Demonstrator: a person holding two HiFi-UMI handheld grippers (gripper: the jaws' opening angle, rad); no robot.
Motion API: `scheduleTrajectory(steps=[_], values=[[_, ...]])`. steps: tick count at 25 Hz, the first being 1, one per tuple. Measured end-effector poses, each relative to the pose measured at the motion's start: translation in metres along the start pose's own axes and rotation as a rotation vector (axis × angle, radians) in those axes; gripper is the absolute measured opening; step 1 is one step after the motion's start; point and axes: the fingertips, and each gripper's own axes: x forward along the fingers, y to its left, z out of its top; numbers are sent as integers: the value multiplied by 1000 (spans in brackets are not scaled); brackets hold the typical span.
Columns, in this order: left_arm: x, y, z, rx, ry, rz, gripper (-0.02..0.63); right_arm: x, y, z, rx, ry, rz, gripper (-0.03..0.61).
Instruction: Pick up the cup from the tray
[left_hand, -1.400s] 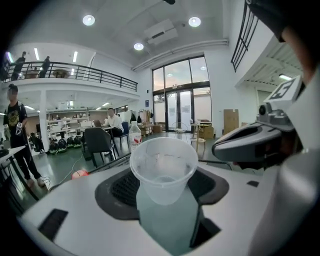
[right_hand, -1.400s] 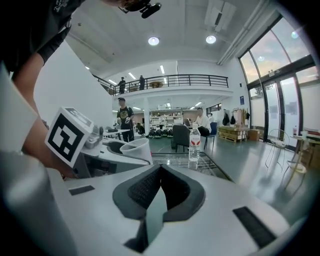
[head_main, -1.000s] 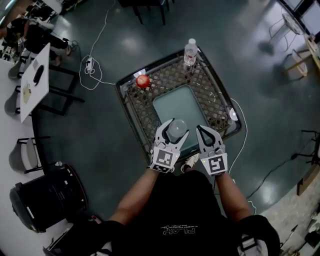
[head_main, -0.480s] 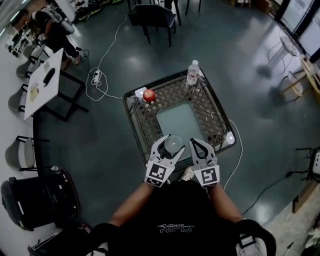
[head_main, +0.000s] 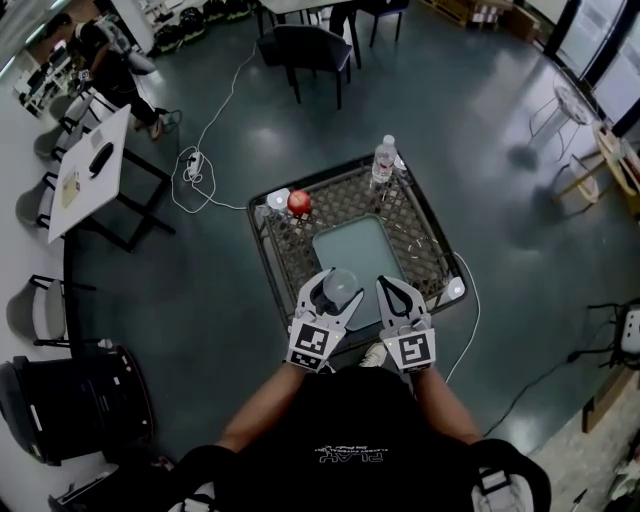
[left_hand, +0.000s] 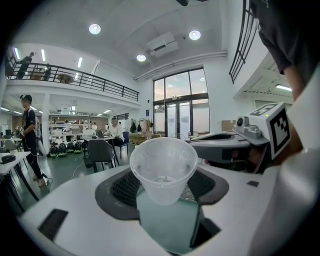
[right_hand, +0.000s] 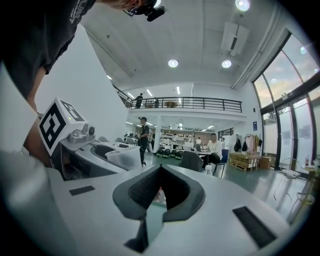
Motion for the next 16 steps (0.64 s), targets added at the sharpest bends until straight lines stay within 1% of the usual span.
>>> scheduleTrajectory(steps=[5, 9, 16], values=[[-4, 4, -4, -2, 13, 11, 298, 1, 4, 9, -21, -7, -3, 9], [-3, 10, -7, 9, 17, 35, 298, 3, 5, 8, -70, -16, 3, 9], [-8, 18, -12, 6, 27, 59, 298, 5, 4, 11, -42, -33, -5, 9]])
